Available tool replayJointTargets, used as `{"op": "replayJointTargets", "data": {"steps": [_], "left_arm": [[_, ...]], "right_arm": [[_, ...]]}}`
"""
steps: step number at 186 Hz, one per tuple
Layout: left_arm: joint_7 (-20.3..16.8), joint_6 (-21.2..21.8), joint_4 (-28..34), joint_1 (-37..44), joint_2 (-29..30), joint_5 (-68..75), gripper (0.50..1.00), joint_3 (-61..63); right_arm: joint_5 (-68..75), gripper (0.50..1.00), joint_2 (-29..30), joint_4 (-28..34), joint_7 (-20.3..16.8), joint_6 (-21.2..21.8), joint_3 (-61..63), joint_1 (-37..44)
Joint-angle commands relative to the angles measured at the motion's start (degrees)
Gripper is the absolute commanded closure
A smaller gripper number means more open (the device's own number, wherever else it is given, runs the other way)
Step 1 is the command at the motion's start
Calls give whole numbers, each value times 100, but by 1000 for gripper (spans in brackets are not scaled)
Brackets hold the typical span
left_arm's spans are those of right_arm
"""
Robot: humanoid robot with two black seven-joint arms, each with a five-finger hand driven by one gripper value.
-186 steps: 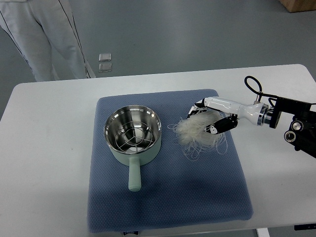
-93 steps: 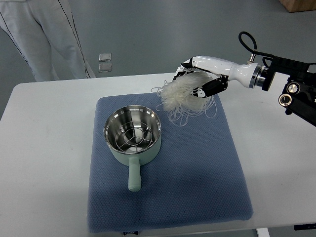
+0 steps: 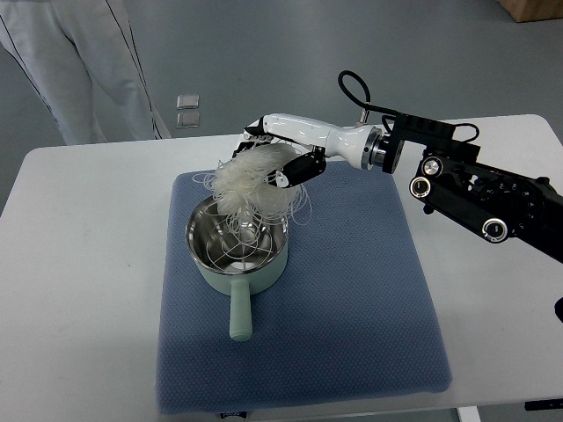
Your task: Put vermicelli into pot with right hand
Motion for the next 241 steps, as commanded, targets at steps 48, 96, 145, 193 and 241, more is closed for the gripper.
{"op": "replayJointTargets", "data": {"steps": [48, 96, 145, 193, 241], "left_arm": [[0, 0, 0, 0, 0, 0, 500, 0], [0, 0, 0, 0, 0, 0, 500, 0], [0, 0, 0, 0, 0, 0, 500, 0], [0, 0, 0, 0, 0, 0, 500, 0], [0, 0, 0, 0, 0, 0, 500, 0]], "right_arm": [[-40, 863, 379, -213, -36, -149, -152, -270], [-49, 711, 352, -266, -195, -316, -231, -323], [12, 640, 282, -222, -186, -308, -205, -314], [118, 603, -26, -90, -124, -264, -82, -138], [935, 603, -280, -161, -133, -325, -29, 134]]}}
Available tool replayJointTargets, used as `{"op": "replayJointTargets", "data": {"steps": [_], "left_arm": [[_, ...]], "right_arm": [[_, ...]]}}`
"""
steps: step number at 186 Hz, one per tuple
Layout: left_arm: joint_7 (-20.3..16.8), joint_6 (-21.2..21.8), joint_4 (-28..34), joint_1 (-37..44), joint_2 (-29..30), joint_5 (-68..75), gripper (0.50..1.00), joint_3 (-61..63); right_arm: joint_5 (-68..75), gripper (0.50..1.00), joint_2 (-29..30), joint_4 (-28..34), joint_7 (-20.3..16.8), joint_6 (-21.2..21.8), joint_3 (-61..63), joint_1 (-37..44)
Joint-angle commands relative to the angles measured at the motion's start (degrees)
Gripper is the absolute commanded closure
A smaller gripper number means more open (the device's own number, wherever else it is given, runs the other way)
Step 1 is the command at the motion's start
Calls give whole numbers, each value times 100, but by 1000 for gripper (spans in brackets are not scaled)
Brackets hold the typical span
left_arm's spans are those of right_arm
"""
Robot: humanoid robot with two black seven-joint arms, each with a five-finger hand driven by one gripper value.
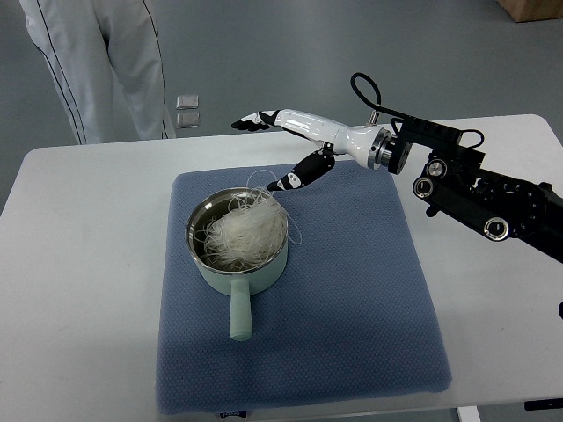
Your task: Put vermicelli into pot with right hand
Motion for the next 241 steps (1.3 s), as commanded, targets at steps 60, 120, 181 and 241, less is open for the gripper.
{"op": "replayJointTargets", "data": {"steps": [60, 120, 181, 241], "left_arm": [[0, 0, 0, 0, 0, 0, 500, 0], [0, 0, 0, 0, 0, 0, 500, -9], [0, 0, 0, 0, 0, 0, 500, -9], [0, 0, 0, 0, 0, 0, 500, -9]], "right_arm": [[1546, 601, 53, -900, -24, -430, 500, -123], [4366, 601, 282, -1857, -7, -834, 500, -272], [5896, 601, 423, -2587, -24, -755, 500, -369], [6766, 587, 493, -2692, 11, -728, 711, -553]]}}
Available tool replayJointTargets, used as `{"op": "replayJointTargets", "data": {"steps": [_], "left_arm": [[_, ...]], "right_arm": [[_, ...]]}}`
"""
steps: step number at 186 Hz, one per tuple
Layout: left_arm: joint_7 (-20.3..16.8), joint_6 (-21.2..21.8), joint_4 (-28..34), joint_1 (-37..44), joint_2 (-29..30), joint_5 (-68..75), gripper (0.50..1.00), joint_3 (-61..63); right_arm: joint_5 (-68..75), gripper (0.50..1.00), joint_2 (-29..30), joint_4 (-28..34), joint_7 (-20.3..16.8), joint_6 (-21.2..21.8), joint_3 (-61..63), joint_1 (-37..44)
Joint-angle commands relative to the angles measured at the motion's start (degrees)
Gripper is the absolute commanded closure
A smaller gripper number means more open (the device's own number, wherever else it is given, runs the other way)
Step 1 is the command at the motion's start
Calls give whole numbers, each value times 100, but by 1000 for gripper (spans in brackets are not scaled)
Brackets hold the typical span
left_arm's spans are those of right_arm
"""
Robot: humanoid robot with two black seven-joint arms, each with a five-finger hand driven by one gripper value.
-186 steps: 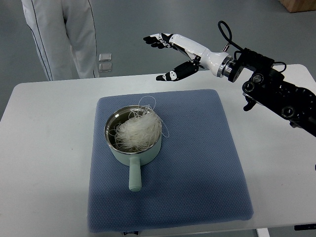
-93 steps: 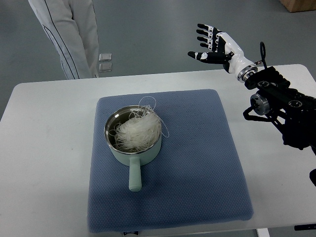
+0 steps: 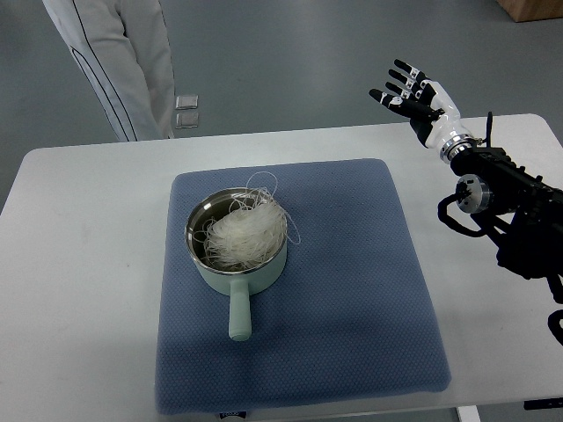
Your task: Put vermicelli into pot with right hand
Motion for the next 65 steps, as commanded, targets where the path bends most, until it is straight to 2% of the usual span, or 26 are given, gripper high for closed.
{"op": "replayJointTargets", "data": {"steps": [1, 65], "left_arm": [[0, 0, 0, 0, 0, 0, 500, 2], [0, 0, 0, 0, 0, 0, 500, 2]], "right_arm": [[254, 587, 57, -87, 18, -65, 175, -71], [246, 585, 109, -149, 27, -258, 219, -202]]}}
